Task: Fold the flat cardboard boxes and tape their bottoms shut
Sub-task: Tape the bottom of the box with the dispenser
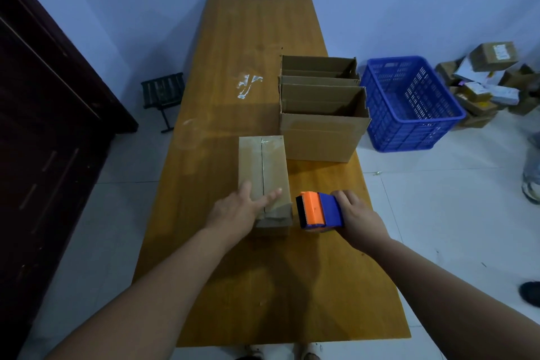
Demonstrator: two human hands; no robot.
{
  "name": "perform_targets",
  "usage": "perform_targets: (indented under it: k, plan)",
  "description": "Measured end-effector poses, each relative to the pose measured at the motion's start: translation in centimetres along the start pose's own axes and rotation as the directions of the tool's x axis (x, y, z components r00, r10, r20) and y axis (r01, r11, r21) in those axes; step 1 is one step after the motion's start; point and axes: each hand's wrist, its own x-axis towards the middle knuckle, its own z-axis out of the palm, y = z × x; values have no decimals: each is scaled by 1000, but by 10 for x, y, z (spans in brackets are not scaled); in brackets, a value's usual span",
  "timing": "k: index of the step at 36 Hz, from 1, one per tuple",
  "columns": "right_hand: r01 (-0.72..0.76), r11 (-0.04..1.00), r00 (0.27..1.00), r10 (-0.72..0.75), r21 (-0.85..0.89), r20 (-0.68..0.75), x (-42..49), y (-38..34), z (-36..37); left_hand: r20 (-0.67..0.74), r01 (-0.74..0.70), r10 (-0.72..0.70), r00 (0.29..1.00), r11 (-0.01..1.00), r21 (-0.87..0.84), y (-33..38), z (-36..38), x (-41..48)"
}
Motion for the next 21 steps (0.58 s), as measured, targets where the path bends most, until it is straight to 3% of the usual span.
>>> perform_targets:
  k: [2,5,8,13,18,21]
  plan:
    - [1,1000,1000,-1,-16,31,-1,2,0,10,-60,60,998,998,-1,-2,-4,3]
    - [5,1000,997,-5,-11,77,-4,0,0,-12,-33,31,999,978,-206,-6,-9,8]
    - [-13,999,991,8,38,131,-4,-13,-1,-76,-101,88,993,974,-200,0,-12,22]
    - [-105,985,977,76,139,201,-7,-29,-3,-180,-62,0,984,940,-337,9,-6,38]
    - [-136,962,978,92,237,188,-3,-37,-2,-166,-56,9,986,959,-278,11,-2,40]
    - [-149,972,982,124,183,144,-1,-38,2,-171,-54,12,985,969,-242,12,0,40]
